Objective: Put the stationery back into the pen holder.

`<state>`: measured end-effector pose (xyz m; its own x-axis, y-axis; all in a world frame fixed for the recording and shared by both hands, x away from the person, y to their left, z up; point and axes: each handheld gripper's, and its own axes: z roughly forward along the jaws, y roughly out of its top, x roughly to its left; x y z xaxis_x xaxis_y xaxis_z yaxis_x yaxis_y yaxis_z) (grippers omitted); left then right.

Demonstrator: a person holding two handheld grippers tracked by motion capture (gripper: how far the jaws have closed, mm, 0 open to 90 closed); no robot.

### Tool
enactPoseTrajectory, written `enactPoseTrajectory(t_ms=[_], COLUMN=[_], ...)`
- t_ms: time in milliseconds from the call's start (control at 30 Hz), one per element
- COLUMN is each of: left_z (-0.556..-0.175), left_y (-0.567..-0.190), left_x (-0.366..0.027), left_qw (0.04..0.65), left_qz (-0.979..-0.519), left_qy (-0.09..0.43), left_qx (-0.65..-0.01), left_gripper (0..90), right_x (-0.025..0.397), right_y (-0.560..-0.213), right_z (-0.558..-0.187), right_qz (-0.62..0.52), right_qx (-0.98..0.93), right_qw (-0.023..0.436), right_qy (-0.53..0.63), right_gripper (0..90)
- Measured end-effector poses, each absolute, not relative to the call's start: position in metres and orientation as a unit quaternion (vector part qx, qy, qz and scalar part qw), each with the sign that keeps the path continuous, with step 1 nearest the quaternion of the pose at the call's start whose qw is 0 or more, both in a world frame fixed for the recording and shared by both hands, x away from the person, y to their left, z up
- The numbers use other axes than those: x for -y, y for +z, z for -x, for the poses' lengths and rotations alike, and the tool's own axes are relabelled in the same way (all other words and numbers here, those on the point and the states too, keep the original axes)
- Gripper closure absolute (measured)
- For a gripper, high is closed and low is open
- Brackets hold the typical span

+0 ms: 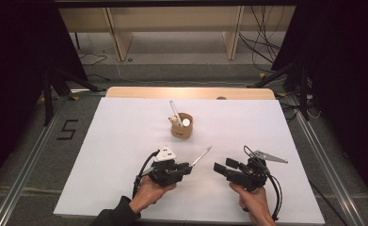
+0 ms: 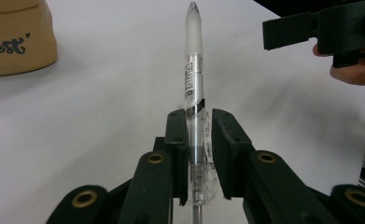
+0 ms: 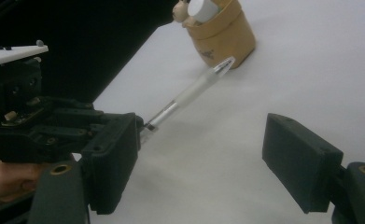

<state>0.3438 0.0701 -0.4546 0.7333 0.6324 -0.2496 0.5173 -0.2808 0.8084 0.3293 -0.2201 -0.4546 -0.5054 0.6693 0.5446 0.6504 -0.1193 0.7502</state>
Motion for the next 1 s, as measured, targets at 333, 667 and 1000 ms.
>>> enactPoseTrajectory(t_ms=[333, 667, 1000], left_z=[-0.339, -0.334, -0.331], left_y=[-0.454, -0.452, -0.451], left_x=[-0.074, -0.075, -0.075], left_qw=[0.489, 0.499, 0.506], left_qz=[-0.793, -0.789, -0.785], left_qy=[0.059, 0.058, 0.054], left_qx=[-0.358, -0.354, -0.352], left_gripper=[76.4, 76.4, 76.4], right_x=[0.209, 0.197, 0.184], right_y=[-0.458, -0.461, -0.466], right_z=[-0.338, -0.347, -0.356], right_qz=[-0.498, -0.499, -0.503], right_qx=[-0.653, -0.643, -0.628], right_qw=[-0.032, -0.066, -0.107], right_qy=[0.57, 0.577, 0.584], right_gripper=[27.5, 28.1, 37.4])
